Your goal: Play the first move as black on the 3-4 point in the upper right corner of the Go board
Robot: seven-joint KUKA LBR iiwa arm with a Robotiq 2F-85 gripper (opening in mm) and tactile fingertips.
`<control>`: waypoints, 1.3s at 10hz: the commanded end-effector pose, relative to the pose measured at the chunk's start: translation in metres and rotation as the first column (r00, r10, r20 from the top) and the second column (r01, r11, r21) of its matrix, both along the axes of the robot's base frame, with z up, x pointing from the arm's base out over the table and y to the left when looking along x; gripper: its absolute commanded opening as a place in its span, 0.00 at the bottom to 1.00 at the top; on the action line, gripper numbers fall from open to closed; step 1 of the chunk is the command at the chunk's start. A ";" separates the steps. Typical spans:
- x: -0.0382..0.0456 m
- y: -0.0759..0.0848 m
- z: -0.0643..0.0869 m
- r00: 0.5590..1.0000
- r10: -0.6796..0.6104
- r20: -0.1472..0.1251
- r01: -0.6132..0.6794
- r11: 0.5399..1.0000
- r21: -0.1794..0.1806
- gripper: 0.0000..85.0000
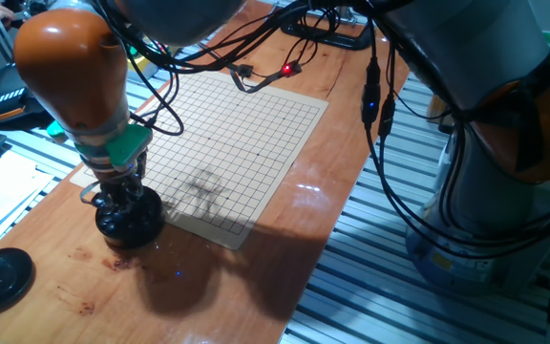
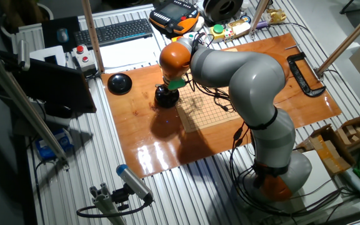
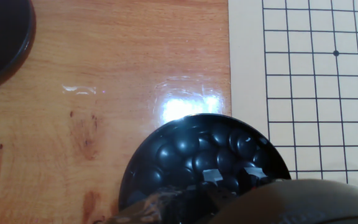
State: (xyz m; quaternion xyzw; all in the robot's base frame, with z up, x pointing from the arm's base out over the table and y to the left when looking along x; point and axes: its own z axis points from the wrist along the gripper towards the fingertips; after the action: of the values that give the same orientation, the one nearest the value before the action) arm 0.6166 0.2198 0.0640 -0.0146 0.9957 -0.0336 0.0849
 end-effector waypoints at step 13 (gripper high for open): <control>-0.0005 0.000 -0.001 1.000 0.015 0.015 -0.014 0.999 -0.033 0.32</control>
State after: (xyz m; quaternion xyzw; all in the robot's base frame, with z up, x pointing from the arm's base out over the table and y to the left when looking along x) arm 0.6162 0.2196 0.0631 -0.0231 0.9942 -0.0494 0.0928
